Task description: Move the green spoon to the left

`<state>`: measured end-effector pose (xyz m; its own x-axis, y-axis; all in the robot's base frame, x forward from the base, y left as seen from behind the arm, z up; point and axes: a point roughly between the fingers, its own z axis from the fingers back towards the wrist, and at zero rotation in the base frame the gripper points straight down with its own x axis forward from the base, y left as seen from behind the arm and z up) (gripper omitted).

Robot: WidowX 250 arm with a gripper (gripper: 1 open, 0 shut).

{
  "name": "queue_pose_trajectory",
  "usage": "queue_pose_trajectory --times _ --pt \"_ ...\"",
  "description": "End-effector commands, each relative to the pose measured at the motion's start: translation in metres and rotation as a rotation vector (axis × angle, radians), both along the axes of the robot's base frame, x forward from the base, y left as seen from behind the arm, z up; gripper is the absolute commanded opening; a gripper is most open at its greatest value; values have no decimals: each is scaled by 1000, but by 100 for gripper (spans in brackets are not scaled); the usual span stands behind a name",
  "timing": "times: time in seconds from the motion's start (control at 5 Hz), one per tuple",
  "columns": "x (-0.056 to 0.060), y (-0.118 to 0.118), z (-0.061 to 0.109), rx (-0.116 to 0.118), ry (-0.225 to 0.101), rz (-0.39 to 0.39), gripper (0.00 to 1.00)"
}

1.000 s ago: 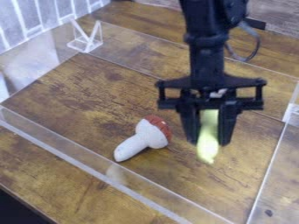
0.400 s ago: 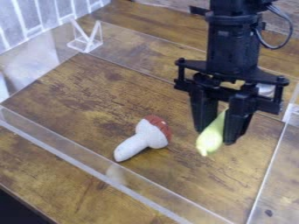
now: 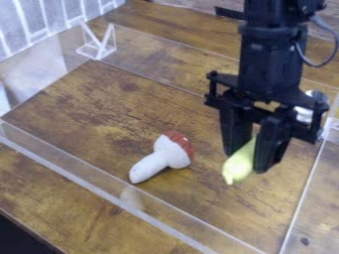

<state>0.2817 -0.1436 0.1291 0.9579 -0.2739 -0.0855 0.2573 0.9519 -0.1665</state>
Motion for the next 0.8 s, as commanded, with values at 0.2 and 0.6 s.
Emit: queue_pose_trajectory --times 0.2,0.6 --pt "1 1 4 22 -44 -172 0" --pt "9 17 12 69 -19 -207 0"
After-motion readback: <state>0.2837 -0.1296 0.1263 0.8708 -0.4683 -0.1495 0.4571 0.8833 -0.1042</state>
